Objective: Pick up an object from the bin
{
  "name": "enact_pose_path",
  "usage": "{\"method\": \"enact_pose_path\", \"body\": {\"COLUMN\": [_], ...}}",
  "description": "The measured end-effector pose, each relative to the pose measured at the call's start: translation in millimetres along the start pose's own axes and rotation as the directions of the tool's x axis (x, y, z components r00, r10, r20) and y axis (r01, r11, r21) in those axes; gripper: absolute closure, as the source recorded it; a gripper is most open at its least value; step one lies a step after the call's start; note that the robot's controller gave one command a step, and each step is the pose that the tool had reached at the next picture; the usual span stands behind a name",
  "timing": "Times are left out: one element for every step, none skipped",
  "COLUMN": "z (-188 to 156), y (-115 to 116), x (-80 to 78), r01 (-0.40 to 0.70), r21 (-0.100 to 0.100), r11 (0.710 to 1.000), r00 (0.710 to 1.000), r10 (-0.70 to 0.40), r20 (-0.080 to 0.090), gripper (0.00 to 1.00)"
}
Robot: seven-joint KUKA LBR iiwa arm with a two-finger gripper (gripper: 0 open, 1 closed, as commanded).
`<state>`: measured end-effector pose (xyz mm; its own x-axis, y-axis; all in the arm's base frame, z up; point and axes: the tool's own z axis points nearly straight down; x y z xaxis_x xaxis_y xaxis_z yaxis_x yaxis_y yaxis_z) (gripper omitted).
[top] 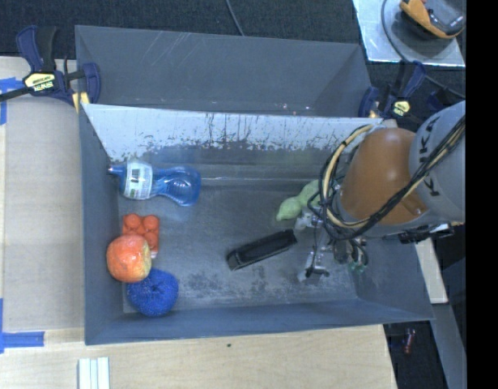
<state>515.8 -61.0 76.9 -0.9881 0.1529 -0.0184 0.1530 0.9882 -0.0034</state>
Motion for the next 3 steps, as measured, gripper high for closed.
{"method": "enact_pose_path", "body": {"z": [-3,3,3], "y": [25,54,100], "x": [17.7,18.8,-21.2], "r01": [-0.310,-0.270,-0.465], "r21": [0.000,0.000,-0.007], "r11": [0.951,0.963,0.885], "r00": [0.951,0.963,0.885], "r10": [0.310,0.270,0.466], "r20": [0.002,0.005,0.011], "gripper": [0.00,0.00,1.00]}}
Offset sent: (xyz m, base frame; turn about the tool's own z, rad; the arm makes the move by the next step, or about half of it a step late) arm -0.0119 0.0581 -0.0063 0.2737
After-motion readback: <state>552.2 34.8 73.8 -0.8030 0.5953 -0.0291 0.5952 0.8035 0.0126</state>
